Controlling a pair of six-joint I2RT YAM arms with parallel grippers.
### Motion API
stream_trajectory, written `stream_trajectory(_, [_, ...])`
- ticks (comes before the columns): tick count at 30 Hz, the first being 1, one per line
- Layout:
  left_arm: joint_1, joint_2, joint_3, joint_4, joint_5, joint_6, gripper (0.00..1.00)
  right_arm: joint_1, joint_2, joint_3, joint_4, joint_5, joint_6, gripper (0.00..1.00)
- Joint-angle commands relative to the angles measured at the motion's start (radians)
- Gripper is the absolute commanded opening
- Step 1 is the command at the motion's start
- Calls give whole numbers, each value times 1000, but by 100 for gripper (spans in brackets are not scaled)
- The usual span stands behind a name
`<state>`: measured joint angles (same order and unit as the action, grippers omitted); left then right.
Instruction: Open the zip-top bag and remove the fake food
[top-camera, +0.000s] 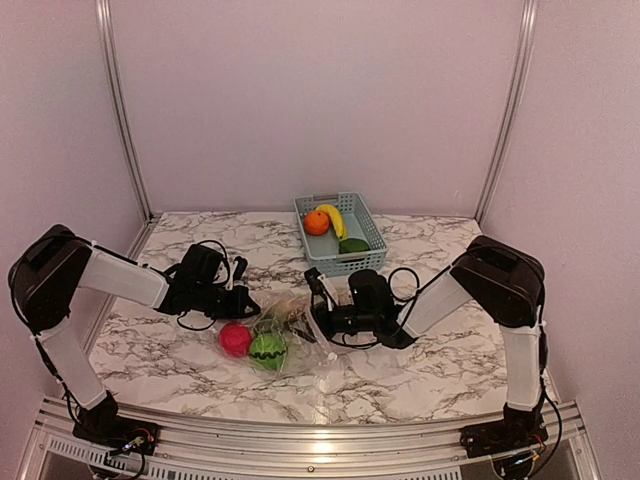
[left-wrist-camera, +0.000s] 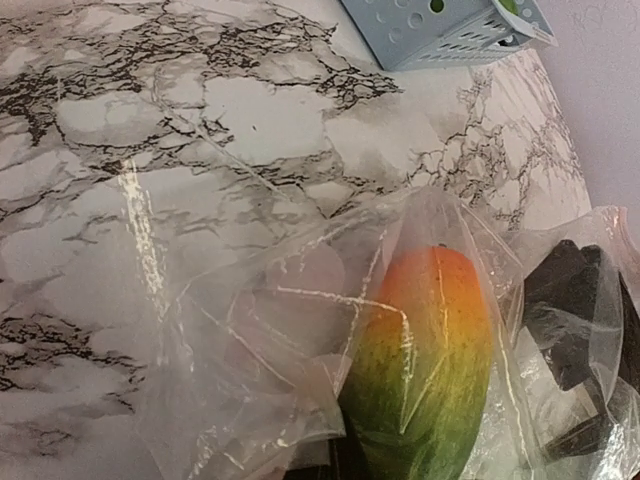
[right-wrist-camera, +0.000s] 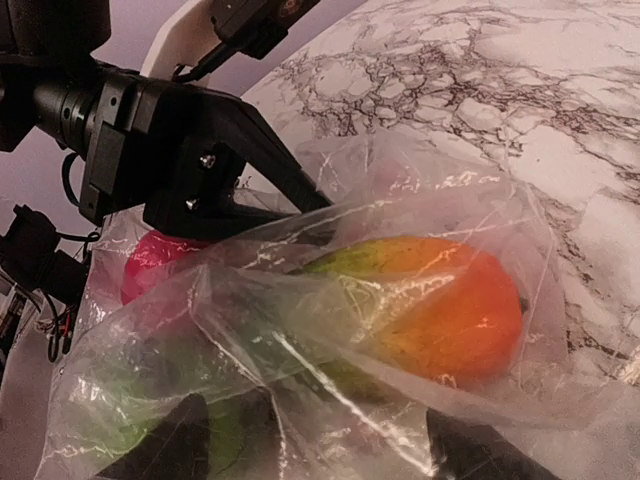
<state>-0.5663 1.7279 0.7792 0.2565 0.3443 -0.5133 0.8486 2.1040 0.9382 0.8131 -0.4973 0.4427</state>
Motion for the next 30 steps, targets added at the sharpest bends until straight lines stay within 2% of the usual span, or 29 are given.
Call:
stream_trajectory(1, [-45,29,-16,58,77,6,0,7,25,46,-58,45,35,72])
stream_trajectory(6, [-108,57,4,89,114,11,0,7,41,74,-86,50,57,75])
stream_trajectory(9, [-130,75,8,130,126,-11,0,8,46,84,-94,43,61,83])
stream_trajectory(12, [-139,97,7,176,134,-42,0,12,50,96,-125,36,48,85])
stream_trajectory(17, [-139,103,1,205,118,-67,0,49,38,127,-270,109,-48,86])
stream_trajectory(23, [-101,61,-34,156,62,-63,0,65,-25,64,-360,260,-149,75])
stream_trajectory(30, [-24,-9,-91,95,4,-47,0,24,-121,-68,-304,223,-143,59])
